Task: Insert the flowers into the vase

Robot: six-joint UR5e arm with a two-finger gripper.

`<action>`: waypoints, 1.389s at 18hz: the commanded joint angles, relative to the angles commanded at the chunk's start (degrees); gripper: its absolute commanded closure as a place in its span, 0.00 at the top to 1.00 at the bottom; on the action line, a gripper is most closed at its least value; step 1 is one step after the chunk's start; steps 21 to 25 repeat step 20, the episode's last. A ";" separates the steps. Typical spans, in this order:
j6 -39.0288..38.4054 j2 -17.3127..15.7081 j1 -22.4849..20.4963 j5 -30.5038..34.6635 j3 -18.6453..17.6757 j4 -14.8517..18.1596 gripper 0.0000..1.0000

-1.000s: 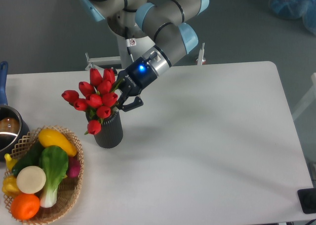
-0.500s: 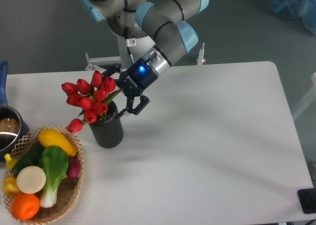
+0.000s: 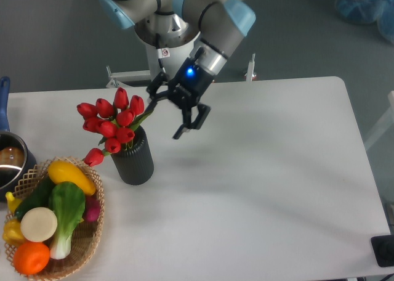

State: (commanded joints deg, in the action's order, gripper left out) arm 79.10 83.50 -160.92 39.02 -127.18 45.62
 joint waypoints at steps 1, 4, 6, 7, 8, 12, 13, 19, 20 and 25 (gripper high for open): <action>0.00 -0.70 -1.06 0.70 0.35 -0.09 1.00; 0.09 -1.68 -3.34 4.82 2.80 -0.09 1.00; 0.18 -1.24 -4.32 8.34 4.82 -0.18 1.00; 0.09 -0.98 -4.32 10.10 5.79 -0.18 1.00; 0.00 -0.54 -4.23 12.38 7.02 -0.09 1.00; -0.17 1.83 -2.66 24.77 10.63 0.35 1.00; -0.26 2.45 -1.69 27.14 10.81 0.44 1.00; -0.61 6.58 7.62 45.34 10.99 0.96 1.00; -0.70 6.93 8.07 46.23 10.55 0.97 1.00; -0.70 6.93 8.07 46.23 10.55 0.97 1.00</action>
